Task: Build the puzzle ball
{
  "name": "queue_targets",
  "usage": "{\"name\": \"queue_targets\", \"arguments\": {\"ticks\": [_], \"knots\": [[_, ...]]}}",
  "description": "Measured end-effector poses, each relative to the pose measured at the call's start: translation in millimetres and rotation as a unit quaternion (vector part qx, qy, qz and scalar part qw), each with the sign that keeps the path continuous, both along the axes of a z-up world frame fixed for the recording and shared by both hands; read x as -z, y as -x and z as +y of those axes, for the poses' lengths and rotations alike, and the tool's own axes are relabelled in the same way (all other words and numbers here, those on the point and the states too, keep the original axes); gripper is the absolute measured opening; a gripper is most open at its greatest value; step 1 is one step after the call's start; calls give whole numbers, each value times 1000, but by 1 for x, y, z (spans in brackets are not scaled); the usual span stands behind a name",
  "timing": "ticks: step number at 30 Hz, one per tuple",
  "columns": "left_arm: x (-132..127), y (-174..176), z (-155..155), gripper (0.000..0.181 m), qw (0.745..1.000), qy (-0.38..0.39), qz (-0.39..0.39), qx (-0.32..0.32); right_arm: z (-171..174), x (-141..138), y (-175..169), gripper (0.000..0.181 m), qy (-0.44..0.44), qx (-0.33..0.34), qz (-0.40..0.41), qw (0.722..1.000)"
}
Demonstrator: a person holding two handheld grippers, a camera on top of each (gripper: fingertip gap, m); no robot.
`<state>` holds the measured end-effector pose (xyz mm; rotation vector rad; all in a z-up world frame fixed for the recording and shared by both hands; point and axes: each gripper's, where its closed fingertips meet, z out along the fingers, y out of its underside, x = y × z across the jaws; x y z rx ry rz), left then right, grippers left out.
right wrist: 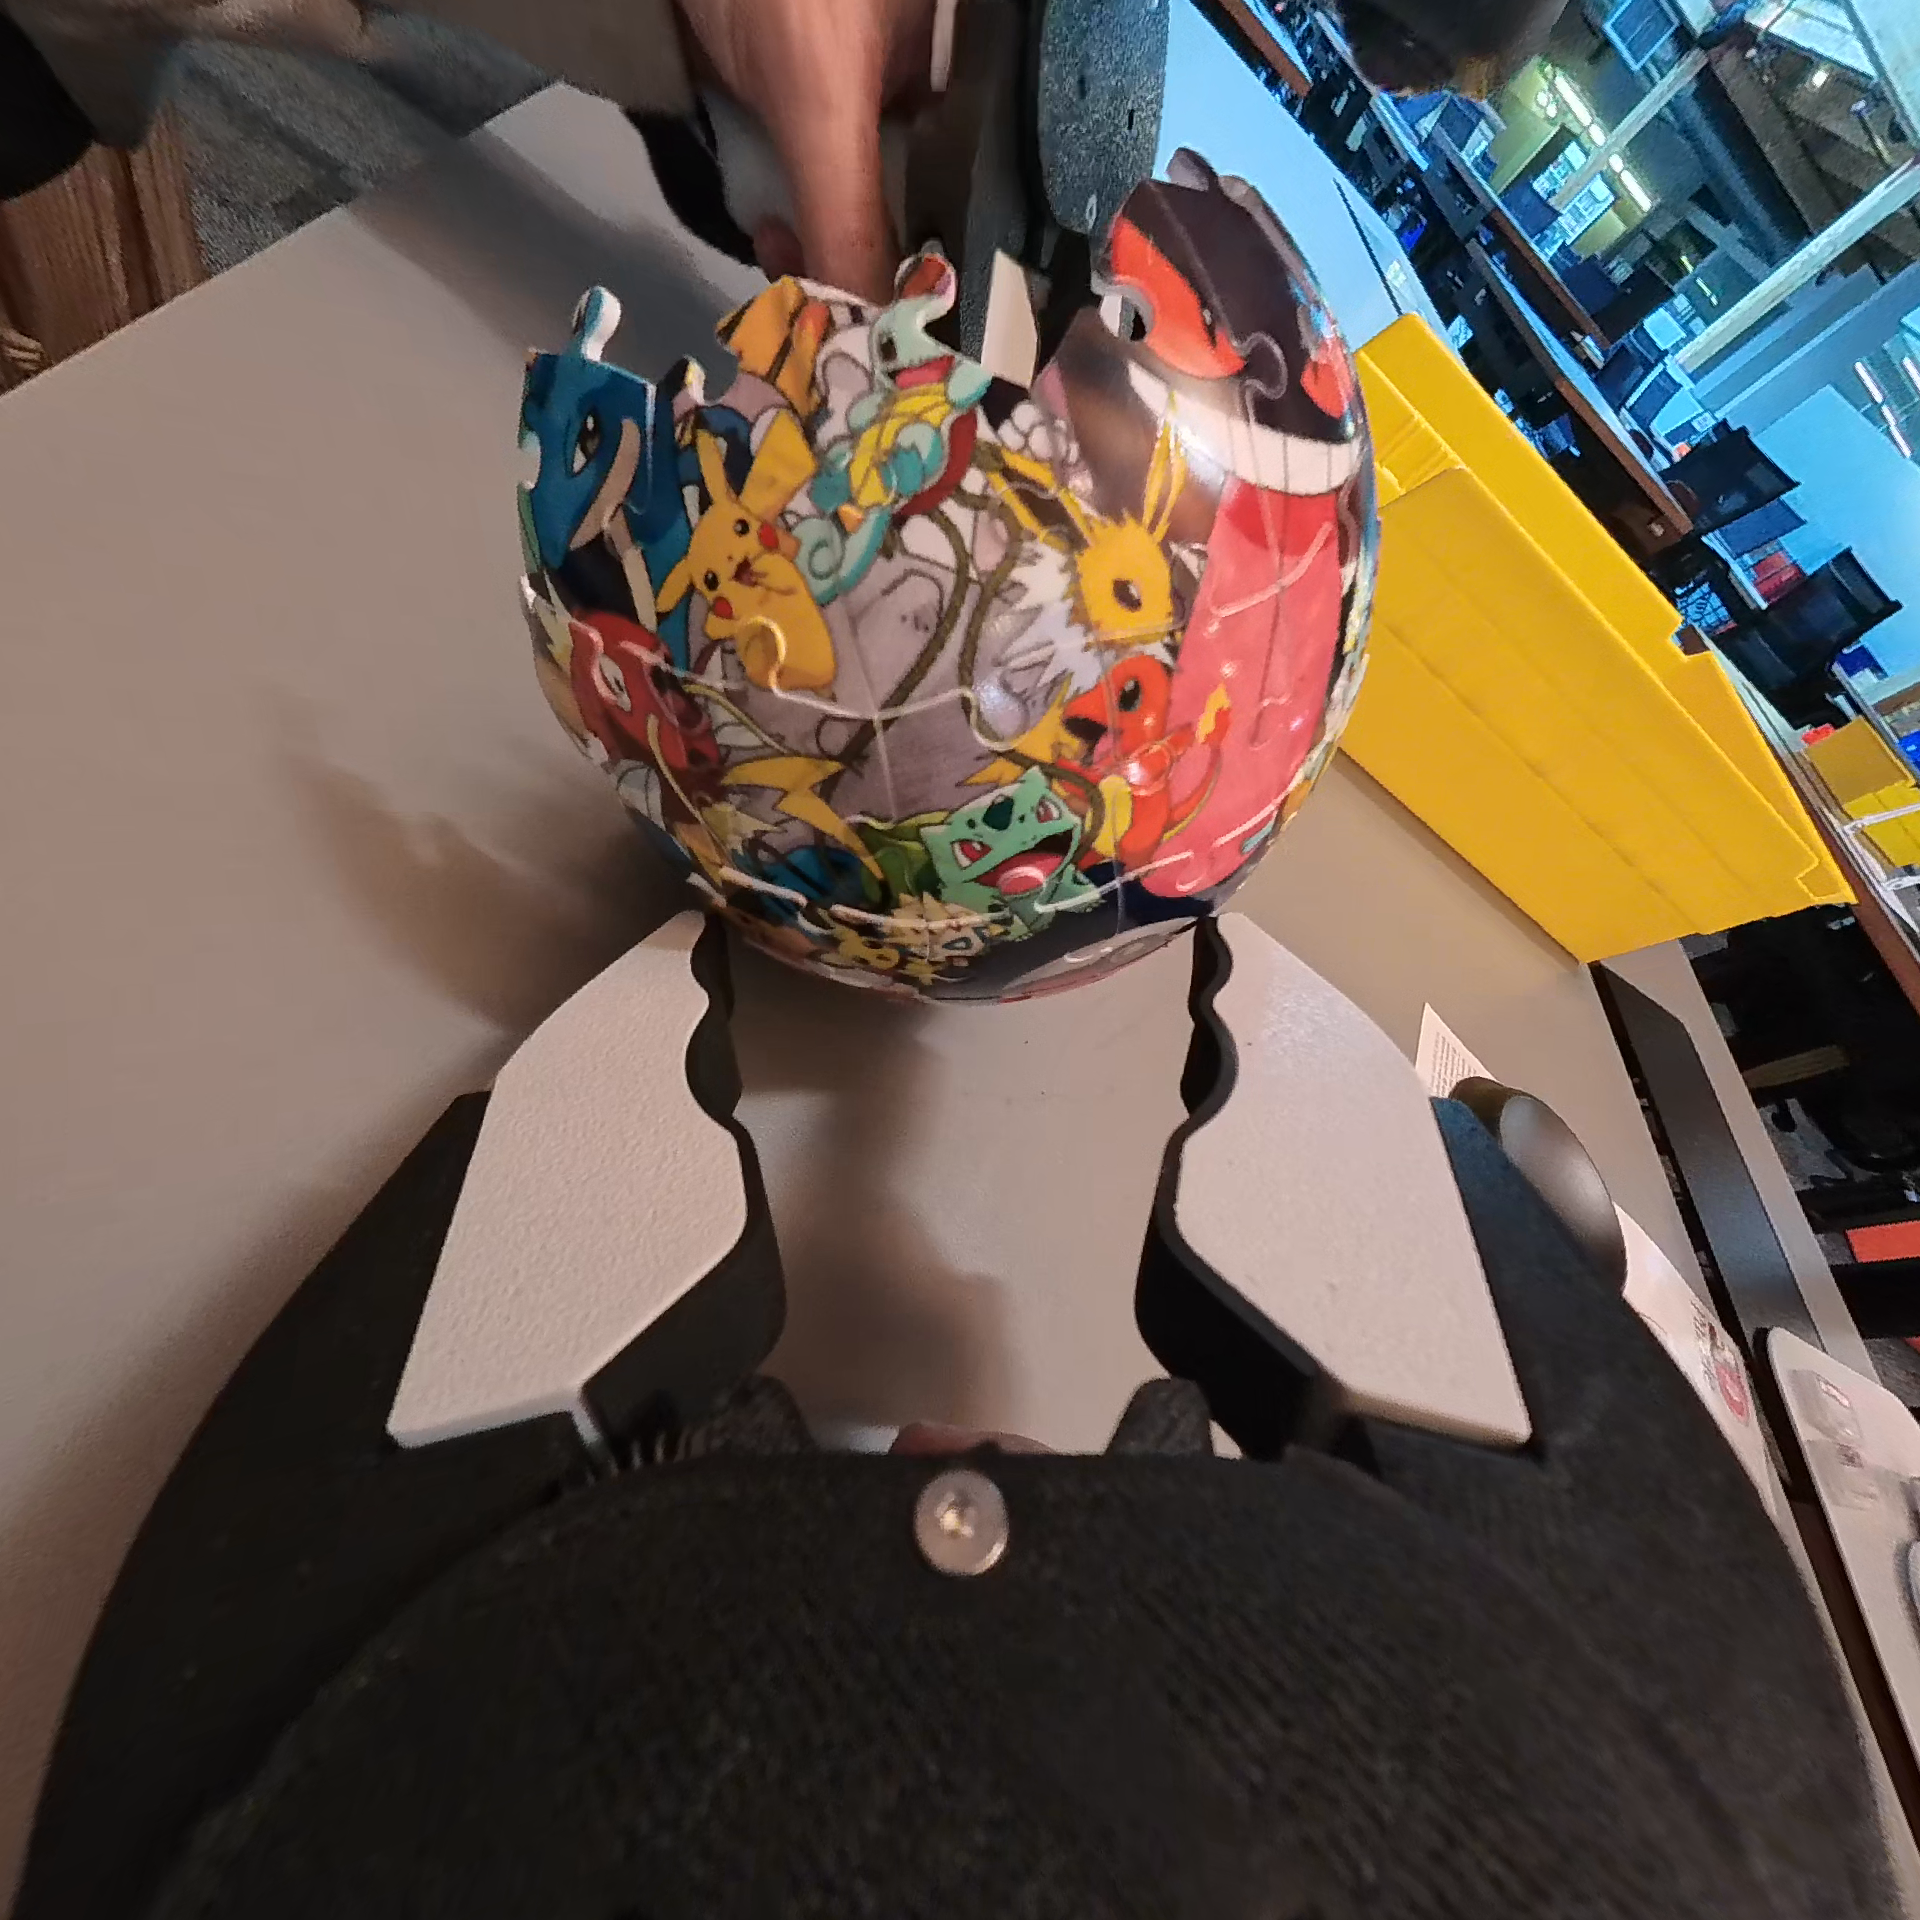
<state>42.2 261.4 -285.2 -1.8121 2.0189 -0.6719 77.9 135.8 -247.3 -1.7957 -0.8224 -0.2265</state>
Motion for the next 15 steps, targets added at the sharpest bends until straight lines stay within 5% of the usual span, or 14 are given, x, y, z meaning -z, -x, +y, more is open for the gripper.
{"name": "queue_targets", "arguments": {"ticks": [1, 10, 15], "knots": [[0, 0, 1, 55, 1000, -10, -2, 12, 0, 0, 0, 85, 0, 0, 0, 1000], [-4, 7, -6, 29, 996, 44, -28, 73, -1, -3, 2, 85, -5, 0, 0, 1000], [-2, 6, -6, 30, 991, 45, -22, 122, 4, -4, 4, 87, -10, -1, 3, 1000]]}}
